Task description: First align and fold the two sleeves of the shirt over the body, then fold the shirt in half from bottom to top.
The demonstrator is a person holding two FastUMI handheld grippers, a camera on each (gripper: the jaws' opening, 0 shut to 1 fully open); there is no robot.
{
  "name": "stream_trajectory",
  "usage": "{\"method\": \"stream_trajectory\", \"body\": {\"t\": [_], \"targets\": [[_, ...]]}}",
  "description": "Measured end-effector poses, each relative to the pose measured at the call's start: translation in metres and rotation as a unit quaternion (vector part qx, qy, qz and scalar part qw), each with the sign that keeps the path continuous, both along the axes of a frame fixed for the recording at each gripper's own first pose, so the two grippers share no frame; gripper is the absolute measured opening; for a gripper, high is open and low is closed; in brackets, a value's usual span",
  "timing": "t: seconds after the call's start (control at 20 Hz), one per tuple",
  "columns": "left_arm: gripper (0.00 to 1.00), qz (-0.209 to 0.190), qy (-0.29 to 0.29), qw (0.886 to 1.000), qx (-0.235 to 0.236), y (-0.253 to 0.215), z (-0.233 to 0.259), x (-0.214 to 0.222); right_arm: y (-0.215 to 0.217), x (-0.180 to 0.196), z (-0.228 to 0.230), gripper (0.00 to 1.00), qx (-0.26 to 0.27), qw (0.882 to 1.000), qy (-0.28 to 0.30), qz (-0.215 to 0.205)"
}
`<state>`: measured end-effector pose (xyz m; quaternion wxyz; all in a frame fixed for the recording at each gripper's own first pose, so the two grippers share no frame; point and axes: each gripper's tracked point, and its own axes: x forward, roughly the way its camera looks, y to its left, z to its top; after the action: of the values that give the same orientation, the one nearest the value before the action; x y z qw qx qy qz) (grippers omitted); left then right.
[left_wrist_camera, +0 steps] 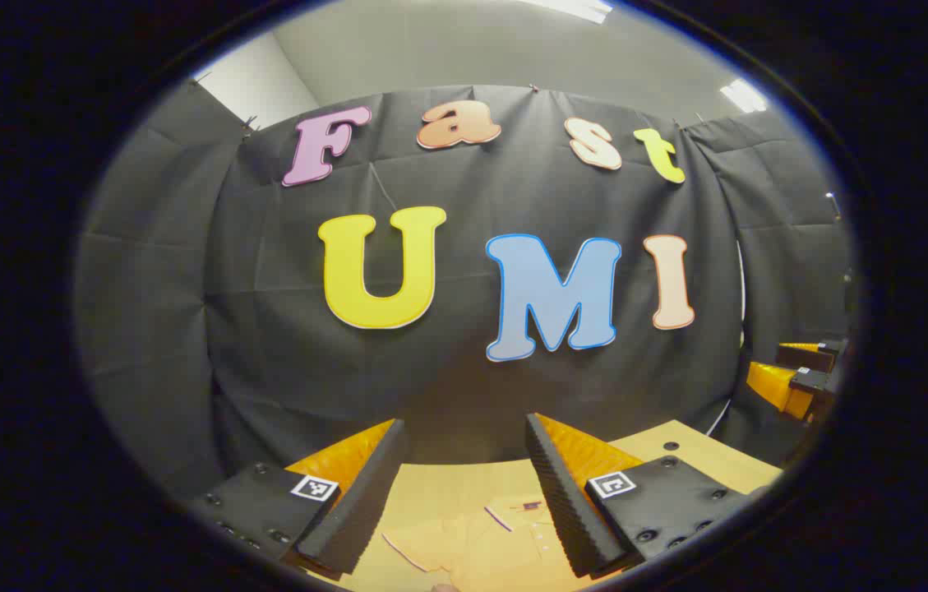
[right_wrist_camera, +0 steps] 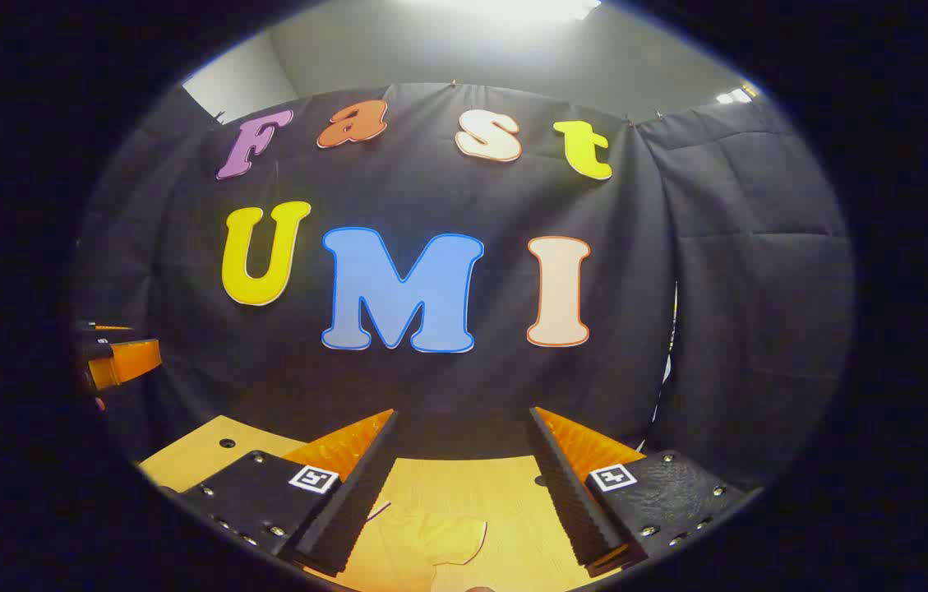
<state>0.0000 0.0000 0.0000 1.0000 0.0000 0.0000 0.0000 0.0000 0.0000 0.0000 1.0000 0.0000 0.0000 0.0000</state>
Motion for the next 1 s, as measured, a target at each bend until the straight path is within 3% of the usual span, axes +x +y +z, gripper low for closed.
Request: {"method": "stream_trajectory", "body": {"t": [0.7,0.8,1.0], "targets": [[0.94,0.016,0.002,1.000,-0.005,0.001,-0.002,-0.010,-0.001,0.009,-0.020,0.95,0.007,1.000,0.027,0.010],[0.94,0.016,0.001,1.000,-0.004,0.000,-0.001,-0.010,-0.002,0.019,-0.045,0.95,0.008,0.998,0.055,0.012],[0.94,0.026,0.002,1.000,0.001,0.003,-0.001,-0.012,-0.009,0.054,-0.147,0.96,0.039,0.984,0.172,0.019]]}}
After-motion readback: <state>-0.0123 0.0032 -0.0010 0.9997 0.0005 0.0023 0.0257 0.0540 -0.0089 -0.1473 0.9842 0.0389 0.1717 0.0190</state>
